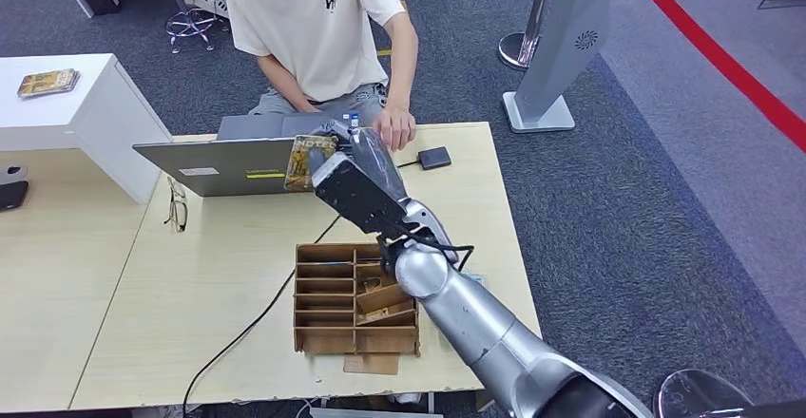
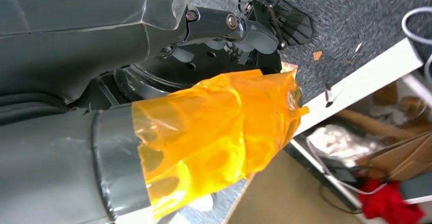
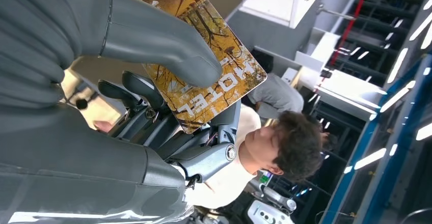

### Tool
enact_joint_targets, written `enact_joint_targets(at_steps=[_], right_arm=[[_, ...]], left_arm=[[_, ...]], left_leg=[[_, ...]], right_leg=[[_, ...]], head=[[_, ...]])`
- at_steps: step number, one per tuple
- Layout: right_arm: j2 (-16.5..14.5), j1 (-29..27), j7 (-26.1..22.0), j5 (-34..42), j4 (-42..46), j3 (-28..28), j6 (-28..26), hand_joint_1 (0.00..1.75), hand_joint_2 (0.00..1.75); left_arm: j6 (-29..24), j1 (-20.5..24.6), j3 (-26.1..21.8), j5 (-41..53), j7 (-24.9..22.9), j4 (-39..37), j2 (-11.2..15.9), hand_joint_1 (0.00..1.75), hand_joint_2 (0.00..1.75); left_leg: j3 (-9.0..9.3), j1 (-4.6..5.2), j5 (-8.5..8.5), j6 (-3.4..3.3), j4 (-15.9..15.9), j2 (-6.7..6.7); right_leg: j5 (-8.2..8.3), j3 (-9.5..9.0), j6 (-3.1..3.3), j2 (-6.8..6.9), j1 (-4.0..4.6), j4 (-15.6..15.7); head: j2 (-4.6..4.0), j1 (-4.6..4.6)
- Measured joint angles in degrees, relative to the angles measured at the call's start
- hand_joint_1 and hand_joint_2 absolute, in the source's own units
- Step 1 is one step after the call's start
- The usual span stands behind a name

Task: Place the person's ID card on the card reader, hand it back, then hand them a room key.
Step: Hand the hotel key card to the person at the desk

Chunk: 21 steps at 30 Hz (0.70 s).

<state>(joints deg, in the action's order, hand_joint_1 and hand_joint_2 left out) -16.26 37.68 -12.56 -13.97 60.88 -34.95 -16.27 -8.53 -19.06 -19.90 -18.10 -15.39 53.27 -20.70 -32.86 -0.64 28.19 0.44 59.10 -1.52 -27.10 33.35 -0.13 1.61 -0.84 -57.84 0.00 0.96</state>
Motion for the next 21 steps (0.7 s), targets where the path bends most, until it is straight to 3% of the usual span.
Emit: enact_joint_targets(at_steps=[9, 21], right_arm=[[-3.03, 12.16, 3.88, -0.85, -14.06, -0.01, -3.41, 1.75, 1.75], [-3.71, 17.83, 7.02, -0.03, -22.40, -1.03, -7.10, 1.75, 1.75]], left_arm=[[7.38, 2.83, -8.94, 11.08, 0.46, -5.06, 0.53, 0.00, 0.00], [12.42, 5.75, -18.46, 19.58, 1.50, -9.09, 1.23, 0.00, 0.00]], left_leg=[[0.01, -0.01, -0.04, 0.04, 0.00, 0.00], [0.01, -0.01, -0.04, 0.05, 0.00, -0.01]], right_leg=[[0.01, 0.04, 0.01, 0.00, 0.01, -0.02], [0.01, 0.05, 0.02, -0.01, 0.01, -0.01]], head=[[0.00, -0.01], [0.00, -0.03]])
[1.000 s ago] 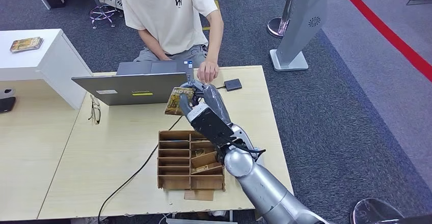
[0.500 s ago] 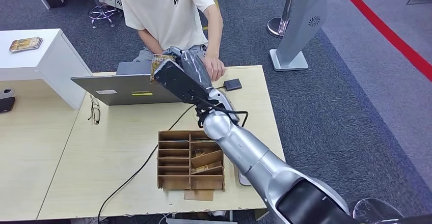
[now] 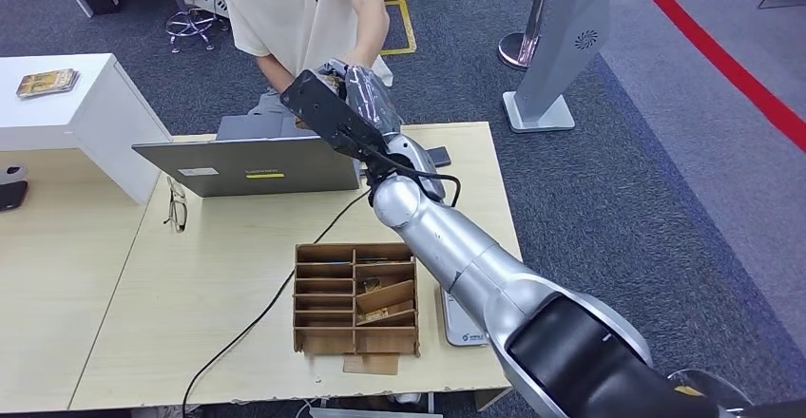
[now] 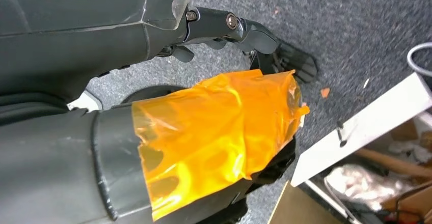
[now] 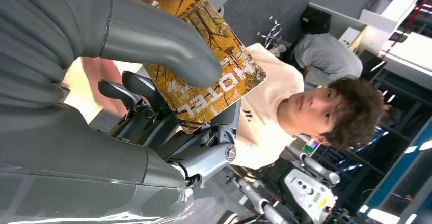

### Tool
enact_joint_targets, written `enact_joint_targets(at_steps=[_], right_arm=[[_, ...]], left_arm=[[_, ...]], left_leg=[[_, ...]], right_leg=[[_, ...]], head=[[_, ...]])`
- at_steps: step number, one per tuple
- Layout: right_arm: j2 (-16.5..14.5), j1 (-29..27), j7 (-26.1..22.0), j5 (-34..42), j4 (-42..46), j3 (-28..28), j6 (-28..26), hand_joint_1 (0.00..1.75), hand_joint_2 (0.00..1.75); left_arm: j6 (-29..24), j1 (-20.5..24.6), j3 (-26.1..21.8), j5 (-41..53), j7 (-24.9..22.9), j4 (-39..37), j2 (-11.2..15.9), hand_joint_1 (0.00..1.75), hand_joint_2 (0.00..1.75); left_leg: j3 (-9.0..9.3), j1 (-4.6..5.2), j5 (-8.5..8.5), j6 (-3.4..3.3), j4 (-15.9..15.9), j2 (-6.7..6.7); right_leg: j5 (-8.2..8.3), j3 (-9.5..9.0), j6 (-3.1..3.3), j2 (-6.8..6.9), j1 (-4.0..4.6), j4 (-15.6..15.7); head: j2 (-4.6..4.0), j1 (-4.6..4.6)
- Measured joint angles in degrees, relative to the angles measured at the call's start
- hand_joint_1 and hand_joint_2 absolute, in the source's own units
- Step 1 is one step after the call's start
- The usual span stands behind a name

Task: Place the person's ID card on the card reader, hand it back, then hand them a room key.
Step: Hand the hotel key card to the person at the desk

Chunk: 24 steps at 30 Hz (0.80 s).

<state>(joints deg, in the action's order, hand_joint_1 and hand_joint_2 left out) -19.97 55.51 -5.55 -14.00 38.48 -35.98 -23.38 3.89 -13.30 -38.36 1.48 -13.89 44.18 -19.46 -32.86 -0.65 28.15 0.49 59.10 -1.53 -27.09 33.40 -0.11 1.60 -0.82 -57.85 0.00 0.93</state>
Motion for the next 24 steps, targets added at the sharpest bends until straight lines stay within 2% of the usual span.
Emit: enact_joint_targets(at_steps=[4, 11, 24], right_arm=[[-0.12, 1.21, 0.83, -0.20, -2.47, -0.10, -1.39, 1.75, 1.75], [-0.09, 3.54, 1.56, -3.12, -7.20, 0.43, -2.63, 1.75, 1.75], [0.21, 3.62, 1.85, -5.13, -10.18, 2.08, -2.81, 1.75, 1.75]], left_arm=[[0.11, 1.88, -4.12, 3.29, 2.30, -1.80, 0.39, 0.00, 0.00], [-2.50, 8.14, -10.89, 7.82, 7.98, -8.42, 1.85, 0.00, 0.00], [-3.65, 11.66, -15.09, 9.77, 10.09, -14.69, 3.69, 0.00, 0.00]], left_leg=[[0.00, 0.00, -0.02, 0.01, 0.00, 0.02], [-0.01, 0.00, -0.05, 0.02, 0.00, 0.03], [-0.03, 0.00, -0.04, 0.03, 0.00, 0.01]], right_leg=[[0.00, 0.01, 0.00, 0.01, 0.00, 0.00], [0.03, 0.00, 0.02, 0.02, 0.00, -0.03], [0.03, 0.04, 0.02, 0.01, 0.00, -0.03]], head=[[0.00, 0.01], [0.00, 0.02], [0.00, 0.01]])
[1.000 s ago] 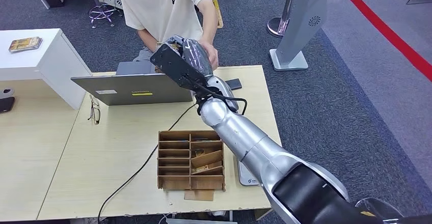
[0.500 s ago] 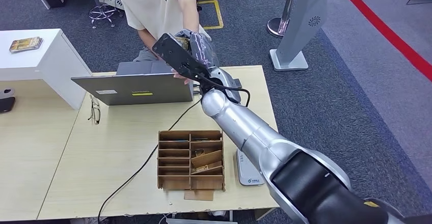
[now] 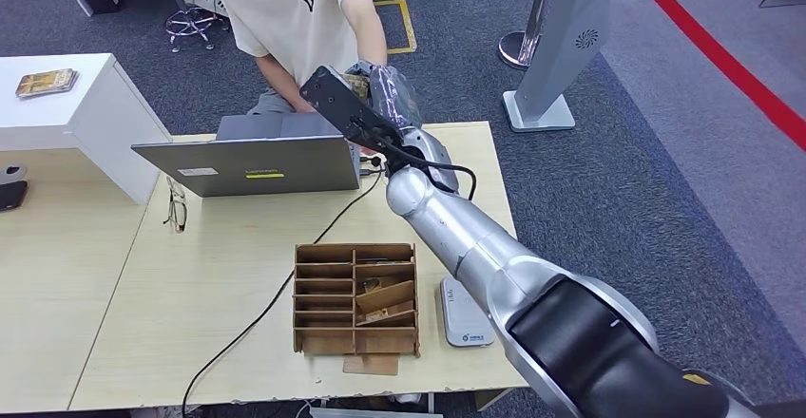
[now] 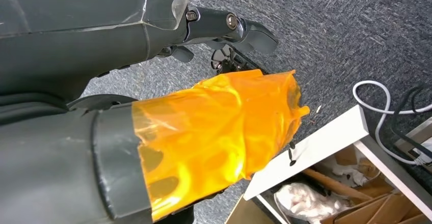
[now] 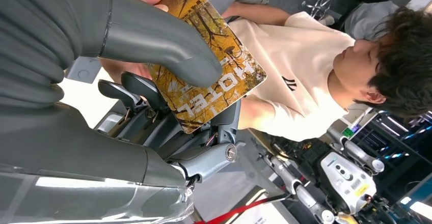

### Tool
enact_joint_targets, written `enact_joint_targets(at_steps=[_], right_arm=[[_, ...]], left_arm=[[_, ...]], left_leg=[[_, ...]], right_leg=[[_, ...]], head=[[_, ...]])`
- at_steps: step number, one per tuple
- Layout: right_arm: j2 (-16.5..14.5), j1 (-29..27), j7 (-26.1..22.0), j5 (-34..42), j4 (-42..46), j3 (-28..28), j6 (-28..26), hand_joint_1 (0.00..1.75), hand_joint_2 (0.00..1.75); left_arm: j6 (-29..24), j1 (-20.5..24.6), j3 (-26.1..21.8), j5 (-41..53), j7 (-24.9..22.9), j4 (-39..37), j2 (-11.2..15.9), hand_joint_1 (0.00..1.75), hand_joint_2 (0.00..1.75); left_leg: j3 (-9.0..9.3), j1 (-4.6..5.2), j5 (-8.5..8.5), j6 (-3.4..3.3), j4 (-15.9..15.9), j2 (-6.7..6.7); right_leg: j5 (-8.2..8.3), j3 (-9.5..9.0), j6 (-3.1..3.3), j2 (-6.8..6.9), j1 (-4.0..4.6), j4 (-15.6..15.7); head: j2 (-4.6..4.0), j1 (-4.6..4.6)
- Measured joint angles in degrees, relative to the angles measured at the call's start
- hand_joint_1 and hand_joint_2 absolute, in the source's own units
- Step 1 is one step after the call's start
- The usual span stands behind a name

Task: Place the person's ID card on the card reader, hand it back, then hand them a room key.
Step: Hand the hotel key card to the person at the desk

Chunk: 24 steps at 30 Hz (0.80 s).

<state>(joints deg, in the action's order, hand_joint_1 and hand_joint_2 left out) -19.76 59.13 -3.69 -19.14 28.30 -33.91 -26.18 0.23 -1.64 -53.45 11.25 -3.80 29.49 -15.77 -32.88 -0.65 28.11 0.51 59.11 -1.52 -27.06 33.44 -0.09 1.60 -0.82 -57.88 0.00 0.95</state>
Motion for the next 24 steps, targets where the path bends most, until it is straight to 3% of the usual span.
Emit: enact_joint_targets(at_steps=[5, 6, 9, 10, 17, 24], right_arm=[[0.11, -0.01, -0.02, -0.61, -0.47, 0.28, 0.01, 1.75, 1.75], [0.13, -0.03, -0.11, -0.78, -0.54, 0.40, 0.05, 1.48, 1.75], [0.13, -0.18, -1.08, -0.29, -0.56, 0.91, 1.02, 0.17, 1.75], [0.13, -0.31, -1.73, 0.35, -0.47, 1.15, 1.76, 0.00, 1.75], [0.11, -3.95, -8.75, 6.51, 4.82, 4.06, 6.64, 0.00, 1.75], [0.11, -9.22, -9.80, 10.10, 15.68, 4.86, 8.38, 0.00, 1.75]], left_arm=[[-0.17, 0.45, -0.74, -0.02, 0.65, -1.12, 0.31, 0.00, 0.00], [-0.34, 0.56, -0.92, 0.01, 0.92, -1.29, 0.33, 0.00, 0.00], [-1.10, 0.89, -1.32, 0.34, 1.60, -1.75, 0.36, 0.00, 0.00], [-1.30, 0.99, -1.47, 0.45, 1.77, -1.92, 0.36, 0.00, 0.00], [-1.11, 1.42, -3.19, -0.08, 2.20, -3.24, 0.47, 0.00, 0.00], [0.62, 1.82, -4.99, -0.68, 2.20, -3.85, 0.47, 0.00, 0.00]], left_leg=[[-0.01, 0.00, 0.00, 0.00, 0.00, 0.00], [-0.01, 0.00, 0.00, 0.00, 0.00, 0.00], [-0.01, 0.00, 0.00, 0.00, 0.00, -0.01], [-0.01, 0.00, 0.00, 0.00, 0.00, 0.00], [-0.01, 0.00, 0.00, 0.00, 0.00, 0.00], [-0.02, 0.00, 0.00, 0.00, 0.00, 0.00]], right_leg=[[0.00, 0.01, 0.00, 0.00, 0.00, 0.00], [0.00, 0.01, 0.00, 0.00, 0.00, 0.00], [0.00, 0.01, 0.00, 0.00, 0.00, 0.00], [0.00, 0.01, 0.00, 0.00, 0.00, 0.00], [0.00, 0.01, 0.00, 0.00, 0.00, 0.00], [-0.01, 0.01, 0.00, 0.00, 0.00, 0.00]], head=[[0.00, 0.01], [0.00, 0.01], [0.00, 0.00], [0.00, 0.00], [0.00, 0.01], [0.00, 0.01]])
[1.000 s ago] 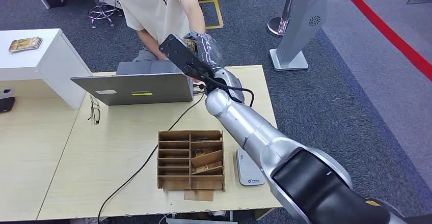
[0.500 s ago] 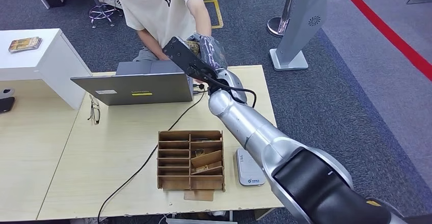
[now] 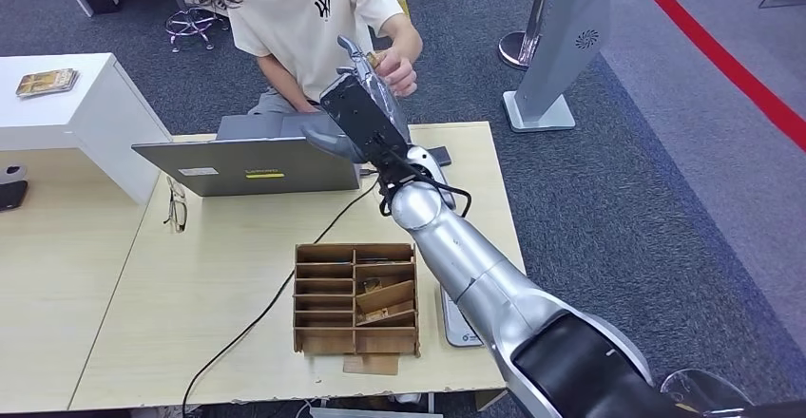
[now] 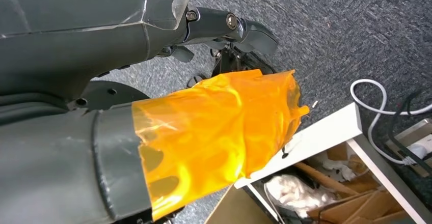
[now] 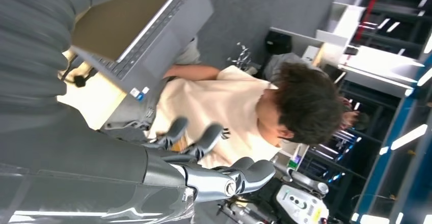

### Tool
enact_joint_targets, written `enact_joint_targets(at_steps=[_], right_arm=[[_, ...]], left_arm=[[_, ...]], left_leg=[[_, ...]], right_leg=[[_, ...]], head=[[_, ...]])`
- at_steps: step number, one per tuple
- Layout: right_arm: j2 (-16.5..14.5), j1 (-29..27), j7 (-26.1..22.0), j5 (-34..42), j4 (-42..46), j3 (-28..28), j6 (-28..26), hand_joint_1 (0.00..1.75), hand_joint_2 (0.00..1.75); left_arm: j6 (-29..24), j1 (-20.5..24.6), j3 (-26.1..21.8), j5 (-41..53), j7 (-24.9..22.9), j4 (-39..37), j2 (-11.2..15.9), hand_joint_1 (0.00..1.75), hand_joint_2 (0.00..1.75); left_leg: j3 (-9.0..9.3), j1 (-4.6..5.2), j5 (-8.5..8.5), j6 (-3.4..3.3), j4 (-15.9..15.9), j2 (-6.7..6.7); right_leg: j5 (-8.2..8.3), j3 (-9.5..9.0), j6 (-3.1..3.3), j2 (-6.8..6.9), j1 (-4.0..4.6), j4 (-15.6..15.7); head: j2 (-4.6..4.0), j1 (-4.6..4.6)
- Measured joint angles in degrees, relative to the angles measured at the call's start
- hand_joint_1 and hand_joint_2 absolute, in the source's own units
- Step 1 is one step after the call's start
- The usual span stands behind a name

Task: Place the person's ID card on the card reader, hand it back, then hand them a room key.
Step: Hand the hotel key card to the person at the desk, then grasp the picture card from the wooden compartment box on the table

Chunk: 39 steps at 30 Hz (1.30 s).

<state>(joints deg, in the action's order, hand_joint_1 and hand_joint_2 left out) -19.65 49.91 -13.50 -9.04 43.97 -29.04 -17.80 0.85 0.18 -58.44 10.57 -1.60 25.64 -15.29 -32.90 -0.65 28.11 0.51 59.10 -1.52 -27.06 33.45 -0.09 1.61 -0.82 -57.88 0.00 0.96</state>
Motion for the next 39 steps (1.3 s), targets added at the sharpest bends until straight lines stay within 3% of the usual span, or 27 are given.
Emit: enact_joint_targets(at_steps=[10, 17, 25, 32, 39], right_arm=[[1.36, -9.86, -2.57, 5.13, 17.60, -0.95, 0.10, 0.00, 1.75], [3.56, -16.12, -3.68, 6.93, 27.39, -3.10, 0.10, 0.00, 1.75], [6.87, -23.19, -4.38, 7.67, 34.17, -4.99, 0.45, 0.00, 1.75], [7.50, -24.73, -4.65, 7.61, 35.31, -5.28, 0.29, 0.00, 1.75], [10.33, -30.52, -5.04, 6.61, 39.08, -5.73, -0.26, 0.00, 1.75]], left_arm=[[-5.47, 0.10, -1.78, 0.64, 2.16, 0.46, -1.45, 0.00, 0.00], [-5.78, 0.07, -3.88, -0.55, 2.25, 2.56, -3.10, 0.00, 0.00], [-5.25, -0.11, -5.94, -1.95, 1.02, 3.67, -3.43, 0.00, 0.00], [-5.54, -0.13, -6.22, -2.53, 1.02, 3.73, -3.46, 0.00, 0.00], [-6.81, -0.17, -6.74, -7.01, 1.52, 3.95, -3.50, 0.00, 0.00]], left_leg=[[-0.01, 0.01, 0.02, 0.00, 0.00, 0.00], [0.00, 0.00, 0.03, 0.00, 0.00, -0.03], [-0.01, 0.00, 0.04, 0.00, 0.00, -0.02], [-0.01, 0.00, 0.04, 0.00, 0.00, -0.02], [-0.01, 0.00, 0.04, 0.00, 0.00, -0.02]], right_leg=[[-0.01, 0.01, -0.01, 0.00, -0.01, 0.03], [-0.01, 0.01, -0.02, -0.02, 0.00, 0.04], [-0.02, 0.01, -0.01, -0.02, 0.00, 0.03], [-0.02, 0.01, -0.01, -0.02, 0.00, 0.04], [-0.02, 0.00, -0.01, -0.01, 0.00, 0.04]], head=[[0.00, 0.00], [0.00, 0.01], [0.00, -0.01], [0.00, 0.01], [0.00, -0.02]])
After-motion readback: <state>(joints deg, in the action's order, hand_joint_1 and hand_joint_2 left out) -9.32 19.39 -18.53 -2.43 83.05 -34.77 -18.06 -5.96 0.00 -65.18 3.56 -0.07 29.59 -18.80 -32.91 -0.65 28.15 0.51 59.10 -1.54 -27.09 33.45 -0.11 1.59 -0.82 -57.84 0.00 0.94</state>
